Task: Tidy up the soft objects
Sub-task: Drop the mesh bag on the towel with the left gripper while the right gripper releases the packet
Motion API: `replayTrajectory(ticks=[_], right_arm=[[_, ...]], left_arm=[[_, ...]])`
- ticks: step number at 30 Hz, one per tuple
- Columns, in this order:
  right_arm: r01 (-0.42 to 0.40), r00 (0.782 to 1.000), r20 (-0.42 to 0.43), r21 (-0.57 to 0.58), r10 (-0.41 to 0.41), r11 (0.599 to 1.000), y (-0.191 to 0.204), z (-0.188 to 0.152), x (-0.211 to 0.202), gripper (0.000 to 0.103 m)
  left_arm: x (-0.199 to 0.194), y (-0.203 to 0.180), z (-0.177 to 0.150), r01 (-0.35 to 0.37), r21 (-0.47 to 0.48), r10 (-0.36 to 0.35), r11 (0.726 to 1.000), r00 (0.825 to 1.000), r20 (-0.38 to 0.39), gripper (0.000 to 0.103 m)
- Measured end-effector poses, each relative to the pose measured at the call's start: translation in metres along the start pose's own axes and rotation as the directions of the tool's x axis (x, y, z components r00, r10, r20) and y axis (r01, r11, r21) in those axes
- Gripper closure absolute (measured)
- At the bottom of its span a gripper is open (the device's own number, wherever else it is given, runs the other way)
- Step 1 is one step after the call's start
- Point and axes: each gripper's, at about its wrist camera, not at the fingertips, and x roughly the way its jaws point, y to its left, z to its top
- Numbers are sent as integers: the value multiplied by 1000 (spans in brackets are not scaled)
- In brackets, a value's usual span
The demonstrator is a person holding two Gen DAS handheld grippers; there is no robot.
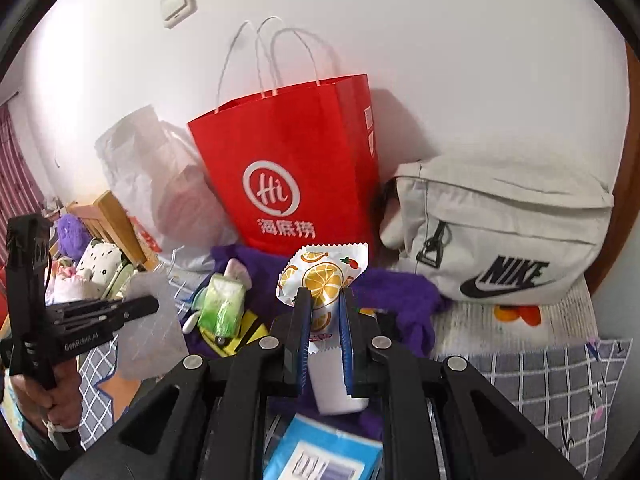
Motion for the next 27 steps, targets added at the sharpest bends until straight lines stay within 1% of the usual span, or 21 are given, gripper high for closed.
replayTrajectory(ticks=[3, 6, 12, 15, 18, 21, 25, 27], right_arm=[[-2, 1000, 0, 3, 2, 1000, -3, 7, 11, 89], [-8, 1000, -6, 15, 8, 1000, -9, 5, 23, 89], [-7, 997, -73, 65, 12, 998, -31, -4, 54, 89], [-1, 996, -85, 73, 7, 997, -37, -5, 61, 89], [3, 994, -108, 78, 6, 997, -43, -7, 68, 89], [8, 991, -135, 86, 4, 996, -47, -9, 79, 89], [15, 983, -186, 92, 2, 996, -51, -16, 97, 89], [16, 980, -197, 92, 2, 996, -52, -18, 102, 88]], left_arm=[[11, -2, 8, -2, 8, 2, 1000, 1000, -6, 96], [23, -5, 13, 2, 19, -2, 1000, 1000, -17, 96], [54, -11, 16, 22, 32, -20, 999, 998, -56, 96], [65, -12, 19, 34, 32, -32, 999, 997, -66, 96], [74, -14, 18, 39, 39, -36, 998, 997, -69, 96], [83, -14, 15, 43, 44, -39, 998, 995, -91, 96], [89, -14, 14, 49, 58, -43, 997, 994, -102, 96], [91, -14, 14, 48, 63, -41, 997, 994, -104, 96]])
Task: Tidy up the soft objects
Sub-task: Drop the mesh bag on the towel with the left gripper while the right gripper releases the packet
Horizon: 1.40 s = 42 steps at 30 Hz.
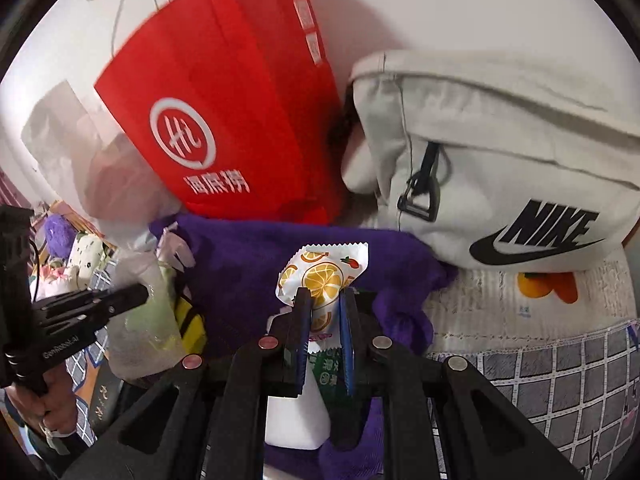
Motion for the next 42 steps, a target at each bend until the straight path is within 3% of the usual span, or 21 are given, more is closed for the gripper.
replayTrajectory(ticks=[16, 23, 26, 27, 29, 31, 34, 37, 39, 42], right_arm=[[-10, 996, -87, 6, 10, 1000, -2, -13, 45, 87], [-21, 993, -118, -12, 19, 1000, 6, -16, 57, 78], [-26, 993, -119, -24, 23, 999, 10, -16, 58, 74], [-29, 992, -121, -28, 25, 999, 11, -16, 58, 68], [-16, 994, -110, -33, 12, 999, 13, -16, 56, 57], [-14, 995, -99, -30, 11, 999, 15, -14, 52, 54], [-5, 997, -78, -27, 3, 1000, 17, -11, 41, 52], [13, 999, -41, -20, -13, 1000, 21, -8, 25, 43], [29, 999, -15, -12, -29, 1000, 25, -9, 9, 31], [56, 998, 17, -27, -55, 998, 36, -13, -16, 27]], left_arm=[[33, -5, 3, 2, 4, -2, 1000, 999, -44, 96], [40, -6, 2, 0, 3, 0, 1000, 999, -52, 95], [39, -4, 4, -4, -9, 3, 1000, 999, -49, 71], [38, -5, 5, -4, -11, 4, 1000, 999, -42, 63], [34, -5, 5, -7, -14, 6, 1000, 1000, -23, 60], [30, -4, 7, -22, -17, 22, 1000, 1000, -18, 50], [20, -4, 8, -41, -19, 41, 999, 999, 1, 48], [7, -6, 9, -49, -16, 49, 999, 999, 10, 48], [-6, -6, 8, -60, -22, 61, 998, 998, 24, 48], [-27, -6, 6, -66, -28, 67, 997, 997, 37, 44]])
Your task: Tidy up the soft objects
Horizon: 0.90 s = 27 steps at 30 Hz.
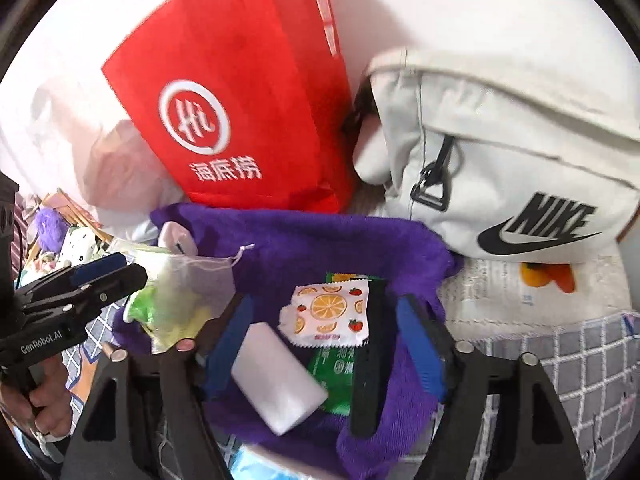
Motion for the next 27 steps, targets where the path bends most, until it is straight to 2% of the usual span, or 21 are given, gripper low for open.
replayTrajectory(ticks=[3, 10, 14, 19, 23, 27], right_arm=[[13, 1000, 21, -4, -13, 1000, 8, -7, -26, 23], [-14, 998, 60, -1, 14, 1000, 31, -45, -90, 23], [36, 996, 81, -13, -35, 999, 42, -74, -119, 23], [64, 991, 122, -15, -62, 998, 52, -111, -161, 12], [80, 986, 148, -11, -77, 997, 59, -138, -185, 2], [139, 975, 176, -11, -135, 990, 68, -160, -206, 0]], left_arm=[[-25, 1, -6, -24, 16, 23, 1000, 1000, 20, 43], [-87, -2, -40, -79, 17, 78, 997, 995, 56, 36], [-120, -5, -66, -98, 6, 97, 995, 992, 79, 29], [-167, -11, -101, -98, 0, 98, 995, 987, 125, 24], [-202, -22, -126, -147, 29, 140, 989, 975, 175, 18], [-225, -28, -150, -151, 27, 143, 988, 973, 182, 10]])
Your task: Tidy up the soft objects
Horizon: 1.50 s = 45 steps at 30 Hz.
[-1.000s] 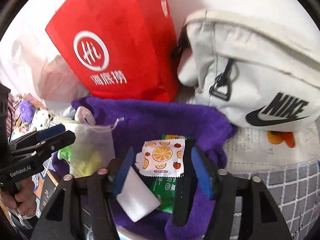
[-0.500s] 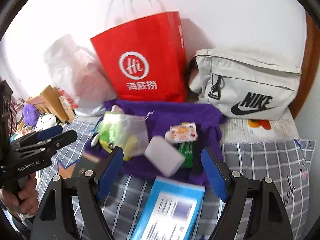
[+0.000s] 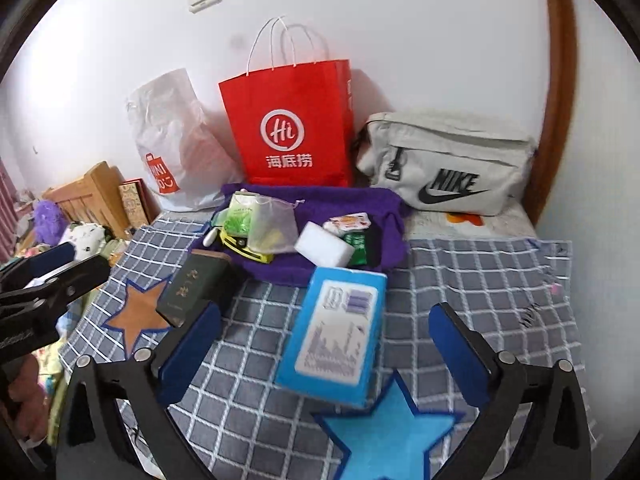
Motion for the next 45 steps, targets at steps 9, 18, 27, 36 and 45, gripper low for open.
replayTrajectory(ticks=[9, 18, 27, 36, 45], right_arm=[[17, 999, 40, -7, -17, 1000, 7, -37, -51, 0], [27, 998, 58, 21, -28, 999, 2, -54, -75, 0], [20, 998, 60, 14, -21, 1000, 3, -62, -82, 0], [14, 998, 64, 12, -15, 1000, 4, -64, -87, 0], [2, 997, 74, 5, -3, 1000, 8, -65, -92, 0]], left_arm=[[-41, -5, -37, -40, 9, 40, 999, 999, 12, 10], [-53, -7, -53, -33, -9, 33, 999, 999, 15, 10], [-56, -8, -58, -29, -18, 29, 999, 999, 18, 10], [-58, -8, -61, -29, -29, 30, 999, 1000, 10, 10], [-59, -7, -60, -24, -25, 25, 999, 1000, 10, 9]])
